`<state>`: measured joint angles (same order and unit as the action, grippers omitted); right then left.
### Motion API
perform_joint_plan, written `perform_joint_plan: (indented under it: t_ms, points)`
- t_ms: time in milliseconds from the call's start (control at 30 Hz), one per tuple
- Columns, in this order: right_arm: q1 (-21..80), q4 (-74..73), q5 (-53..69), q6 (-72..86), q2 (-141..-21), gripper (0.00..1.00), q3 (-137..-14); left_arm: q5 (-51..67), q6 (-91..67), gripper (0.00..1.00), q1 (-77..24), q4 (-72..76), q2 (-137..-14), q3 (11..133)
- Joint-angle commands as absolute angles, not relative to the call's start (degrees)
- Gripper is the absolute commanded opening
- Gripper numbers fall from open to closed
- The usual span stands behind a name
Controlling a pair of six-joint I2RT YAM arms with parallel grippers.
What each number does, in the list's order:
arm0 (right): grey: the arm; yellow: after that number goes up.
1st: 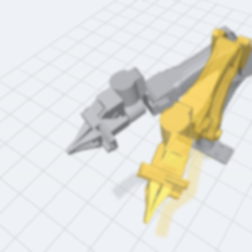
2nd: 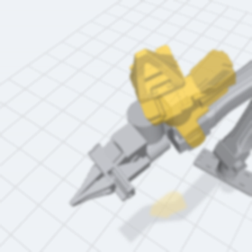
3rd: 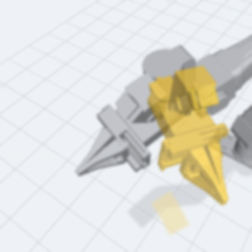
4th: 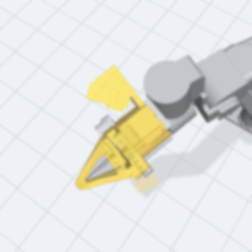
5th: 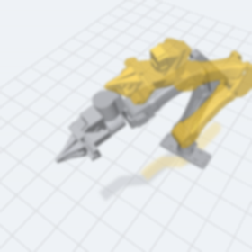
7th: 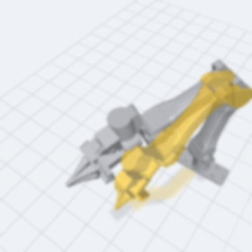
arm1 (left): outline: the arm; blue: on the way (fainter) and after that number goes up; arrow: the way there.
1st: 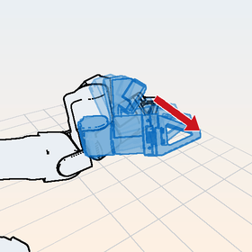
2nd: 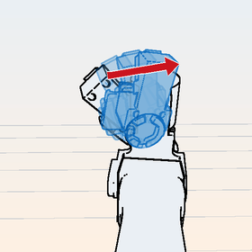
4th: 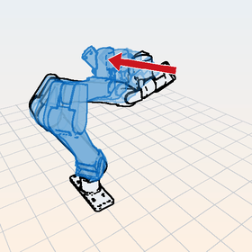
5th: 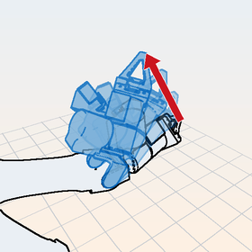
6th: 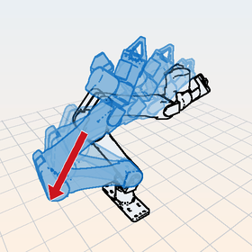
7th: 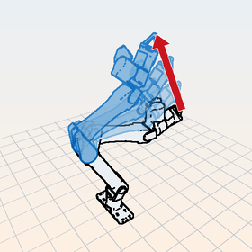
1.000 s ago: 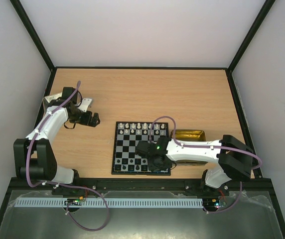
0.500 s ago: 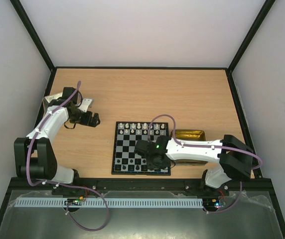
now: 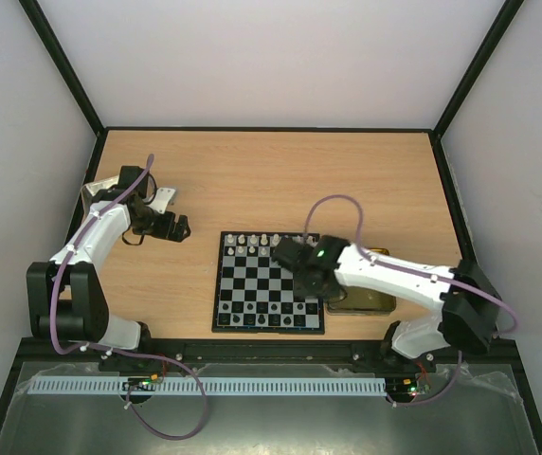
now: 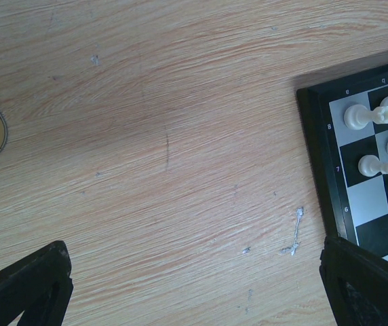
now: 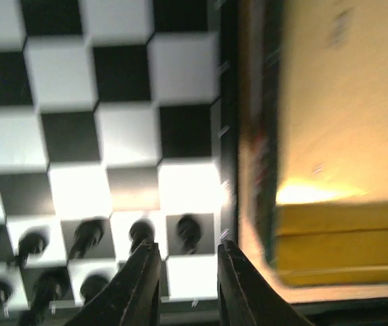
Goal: Set up the chess pieces on the board
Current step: Pick up the chess piece from the storage box.
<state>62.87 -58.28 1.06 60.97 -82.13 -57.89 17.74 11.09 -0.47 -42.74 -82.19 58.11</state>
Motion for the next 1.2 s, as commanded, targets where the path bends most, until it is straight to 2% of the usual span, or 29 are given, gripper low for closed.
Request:
perform_joint_plan:
  t_ms: [0,200,600,1167]
  points:
    - [51.8,-63.8,-3.8,58.2,-76.3,0.23,-56.7,17.7,10.9,0.99,-0.8,-42.9,-82.1,57.6]
    - [32.7,-60.9,-1.8,51.1,-72.8,0.23,-50.2,17.8,10.9,0.99,-0.8,-42.9,-82.1,57.6]
    - [15.1,-57.2,0.4,42.2,-74.4,0.23,-48.3,17.7,10.9,0.99,-0.8,-42.9,-82.2,57.6]
    - [12.2,-53.5,4.4,41.6,-73.9,0.24,-42.0,17.7,10.9,0.99,-0.8,-42.9,-82.2,57.6]
